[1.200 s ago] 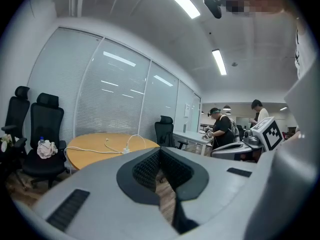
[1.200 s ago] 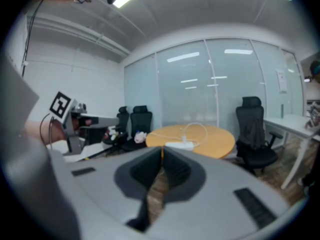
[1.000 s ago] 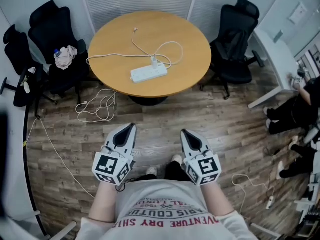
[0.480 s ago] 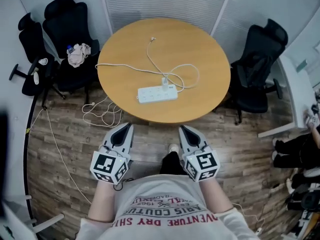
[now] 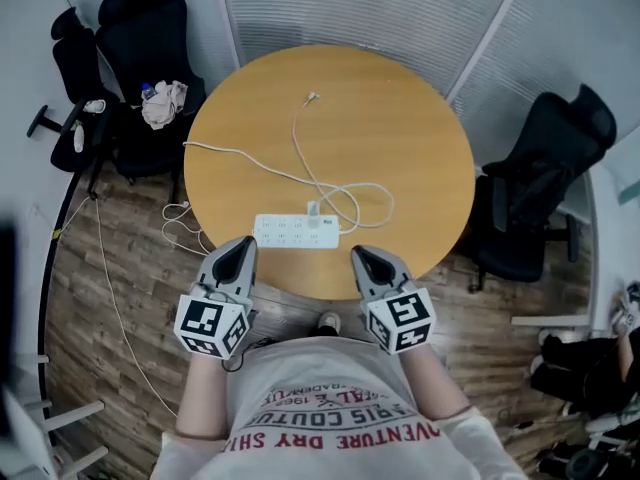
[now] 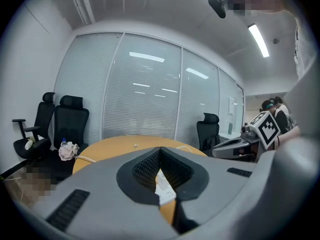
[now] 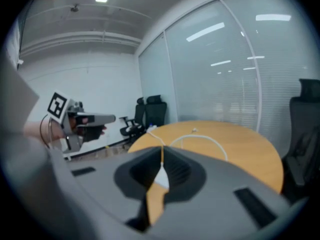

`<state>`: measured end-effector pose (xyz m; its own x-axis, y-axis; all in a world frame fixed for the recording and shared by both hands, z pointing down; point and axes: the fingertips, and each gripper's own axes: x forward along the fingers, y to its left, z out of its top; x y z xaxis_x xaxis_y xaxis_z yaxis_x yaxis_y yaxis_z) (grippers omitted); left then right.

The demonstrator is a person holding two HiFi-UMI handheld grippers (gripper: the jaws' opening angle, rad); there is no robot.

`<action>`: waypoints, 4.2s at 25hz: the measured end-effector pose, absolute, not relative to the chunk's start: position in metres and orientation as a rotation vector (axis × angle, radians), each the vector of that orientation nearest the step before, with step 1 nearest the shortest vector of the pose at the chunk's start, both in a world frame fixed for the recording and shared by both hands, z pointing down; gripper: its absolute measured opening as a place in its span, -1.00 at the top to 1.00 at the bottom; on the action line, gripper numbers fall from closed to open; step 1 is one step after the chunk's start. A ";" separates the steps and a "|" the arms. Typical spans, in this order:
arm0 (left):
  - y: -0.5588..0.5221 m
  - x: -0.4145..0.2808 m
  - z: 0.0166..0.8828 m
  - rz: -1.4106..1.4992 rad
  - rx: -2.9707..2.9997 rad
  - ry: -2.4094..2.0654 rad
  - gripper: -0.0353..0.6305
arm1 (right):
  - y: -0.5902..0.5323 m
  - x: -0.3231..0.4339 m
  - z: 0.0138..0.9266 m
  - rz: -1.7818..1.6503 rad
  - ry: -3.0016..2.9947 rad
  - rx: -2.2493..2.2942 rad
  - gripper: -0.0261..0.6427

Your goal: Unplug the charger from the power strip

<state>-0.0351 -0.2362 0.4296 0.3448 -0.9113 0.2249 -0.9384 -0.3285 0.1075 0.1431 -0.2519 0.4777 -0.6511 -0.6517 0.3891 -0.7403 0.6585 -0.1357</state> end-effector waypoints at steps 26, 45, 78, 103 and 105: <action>-0.318 -0.020 0.630 0.887 2.480 -0.991 0.80 | -0.307 0.099 0.561 0.676 -2.252 1.281 0.83; -0.318 0.005 0.686 1.000 2.466 -0.703 0.80 | -0.322 0.071 0.628 0.742 -1.966 1.256 0.38; -0.318 0.002 0.686 1.030 2.518 -0.742 0.80 | -0.337 0.056 0.659 0.747 -1.782 1.245 0.45; -0.345 0.002 0.564 0.662 2.614 -0.958 0.80 | -0.358 0.079 0.524 0.551 -2.272 1.356 0.46; -0.351 0.002 0.530 0.558 2.659 -1.008 0.80 | -0.361 0.079 0.508 0.586 -2.338 1.364 0.46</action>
<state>0.0015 -0.3506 0.5304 0.6889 -0.5823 0.4318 -0.6751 -0.7322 0.0896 0.0794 -0.3614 0.5078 -0.4630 -0.7262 0.5082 -0.8801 0.4448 -0.1662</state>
